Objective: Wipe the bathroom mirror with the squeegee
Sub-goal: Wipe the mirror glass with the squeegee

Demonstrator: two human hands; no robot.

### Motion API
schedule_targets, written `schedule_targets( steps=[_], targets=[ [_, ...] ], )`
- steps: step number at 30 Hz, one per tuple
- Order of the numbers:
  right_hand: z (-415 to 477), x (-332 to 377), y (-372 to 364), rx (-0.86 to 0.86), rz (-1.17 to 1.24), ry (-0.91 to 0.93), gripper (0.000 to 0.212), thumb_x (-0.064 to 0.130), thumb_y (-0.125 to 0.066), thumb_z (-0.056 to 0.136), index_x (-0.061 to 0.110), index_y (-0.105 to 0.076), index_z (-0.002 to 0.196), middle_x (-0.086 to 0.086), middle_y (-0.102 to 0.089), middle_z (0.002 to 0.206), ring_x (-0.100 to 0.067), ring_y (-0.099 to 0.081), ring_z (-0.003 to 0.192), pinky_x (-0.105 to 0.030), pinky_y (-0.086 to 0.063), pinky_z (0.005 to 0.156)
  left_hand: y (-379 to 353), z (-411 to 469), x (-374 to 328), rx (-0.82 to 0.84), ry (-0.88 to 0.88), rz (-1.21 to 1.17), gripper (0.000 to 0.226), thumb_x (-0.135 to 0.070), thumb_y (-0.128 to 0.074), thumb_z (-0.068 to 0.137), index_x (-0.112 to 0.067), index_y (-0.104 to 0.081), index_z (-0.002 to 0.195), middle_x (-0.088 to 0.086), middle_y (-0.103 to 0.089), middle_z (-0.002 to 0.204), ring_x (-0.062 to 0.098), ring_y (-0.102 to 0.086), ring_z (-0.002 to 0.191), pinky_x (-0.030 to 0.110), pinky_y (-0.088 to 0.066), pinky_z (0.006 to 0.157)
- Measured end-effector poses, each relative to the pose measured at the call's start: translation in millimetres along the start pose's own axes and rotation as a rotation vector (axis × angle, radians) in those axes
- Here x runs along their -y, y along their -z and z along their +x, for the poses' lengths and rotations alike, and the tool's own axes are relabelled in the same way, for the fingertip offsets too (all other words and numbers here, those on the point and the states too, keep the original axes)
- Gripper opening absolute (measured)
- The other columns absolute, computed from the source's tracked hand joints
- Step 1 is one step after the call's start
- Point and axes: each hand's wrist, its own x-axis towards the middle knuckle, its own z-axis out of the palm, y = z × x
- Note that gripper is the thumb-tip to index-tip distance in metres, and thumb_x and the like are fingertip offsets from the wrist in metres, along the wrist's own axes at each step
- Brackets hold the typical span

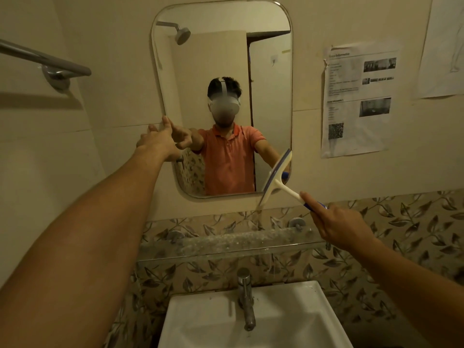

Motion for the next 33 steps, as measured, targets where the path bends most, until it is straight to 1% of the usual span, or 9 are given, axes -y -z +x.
schedule_targets(
  steps=[4, 7, 11, 13, 15, 18, 20, 26, 33],
  targets=[
    [-14, -5, 4, -0.016, 0.042, -0.046, 0.069, 0.042, -0.049, 0.102, 0.032, -0.014, 0.161, 0.003, -0.042, 0.059, -0.008, -0.032, 0.037, -0.018, -0.022, 0.036, 2, 0, 2, -0.001, -0.014, 0.012, 0.106, -0.026, -0.064, 0.089, -0.032, 0.017, 0.157, 0.017, 0.005, 0.165, 0.044, -0.016, 0.148, 0.059, -0.029, 0.112],
    [-13, 7, 18, -0.087, 0.085, -0.063, 0.06, 0.046, -0.034, 0.105, 0.029, -0.017, 0.16, 0.004, -0.042, 0.058, -0.007, -0.032, 0.036, -0.019, -0.025, 0.033, 4, 1, 3, -0.012, -0.032, 0.034, 0.103, -0.03, -0.063, 0.09, -0.031, 0.014, 0.158, 0.019, -0.001, 0.165, 0.043, -0.02, 0.147, 0.057, -0.033, 0.111],
    [23, 56, 43, -0.224, 0.088, 0.09, 0.059, 0.046, -0.029, 0.104, 0.026, -0.025, 0.159, 0.001, -0.047, 0.065, -0.007, -0.027, 0.041, -0.019, -0.021, 0.037, 8, 1, 6, -0.02, -0.053, 0.054, 0.1, -0.024, -0.062, 0.092, -0.031, 0.014, 0.158, 0.021, -0.009, 0.164, 0.043, -0.025, 0.145, 0.056, -0.035, 0.11],
    [46, 89, 56, -0.246, 0.047, 0.155, 0.059, 0.048, -0.026, 0.105, 0.029, -0.02, 0.16, 0.0, -0.046, 0.069, -0.006, -0.028, 0.043, -0.019, -0.018, 0.04, 8, 0, 9, -0.015, -0.06, 0.067, 0.099, -0.014, -0.059, 0.093, -0.033, 0.014, 0.157, 0.019, -0.009, 0.164, 0.043, -0.026, 0.145, 0.056, -0.035, 0.11],
    [66, 119, 66, -0.244, 0.019, 0.215, 0.059, 0.052, -0.019, 0.105, 0.034, -0.009, 0.16, -0.001, -0.046, 0.075, -0.008, -0.034, 0.046, -0.021, -0.024, 0.041, 8, 2, 12, -0.021, -0.066, 0.092, 0.099, -0.004, -0.055, 0.094, -0.036, 0.015, 0.157, 0.017, -0.009, 0.165, 0.042, -0.027, 0.144, 0.057, -0.036, 0.108],
    [93, 151, 81, -0.246, -0.018, 0.298, 0.06, 0.052, -0.017, 0.104, 0.033, -0.01, 0.16, -0.003, -0.044, 0.074, -0.01, -0.032, 0.045, -0.022, -0.022, 0.042, 8, 4, 16, -0.03, -0.091, 0.122, 0.096, -0.002, -0.052, 0.095, -0.036, 0.013, 0.157, 0.016, -0.012, 0.164, 0.042, -0.031, 0.142, 0.057, -0.038, 0.107],
    [106, 166, 89, -0.256, -0.05, 0.324, 0.059, 0.051, -0.018, 0.105, 0.031, -0.013, 0.161, -0.003, -0.041, 0.073, -0.011, -0.031, 0.045, -0.022, -0.018, 0.043, 9, 6, 19, -0.04, -0.108, 0.129, 0.094, -0.004, -0.052, 0.095, -0.034, 0.011, 0.158, 0.017, -0.015, 0.163, 0.041, -0.032, 0.142, 0.055, -0.038, 0.106],
    [130, 180, 94, -0.262, -0.089, 0.315, 0.056, 0.05, -0.029, 0.108, 0.028, -0.019, 0.158, -0.004, -0.048, 0.076, -0.014, -0.043, 0.048, -0.026, -0.037, 0.047, 10, 15, 18, -0.075, -0.113, 0.146, 0.093, -0.007, -0.056, 0.095, -0.028, 0.007, 0.159, 0.021, -0.034, 0.154, 0.04, -0.04, 0.137, 0.053, -0.043, 0.103],
    [125, 172, 78, -0.233, -0.003, 0.255, 0.052, 0.045, -0.035, 0.108, 0.028, -0.019, 0.154, -0.004, -0.046, 0.079, -0.019, -0.05, 0.052, -0.028, -0.04, 0.047, 10, 14, 12, -0.077, -0.099, 0.184, 0.092, -0.009, -0.055, 0.096, -0.027, 0.009, 0.159, 0.021, -0.033, 0.154, 0.04, -0.04, 0.137, 0.053, -0.042, 0.102]
  ],
)
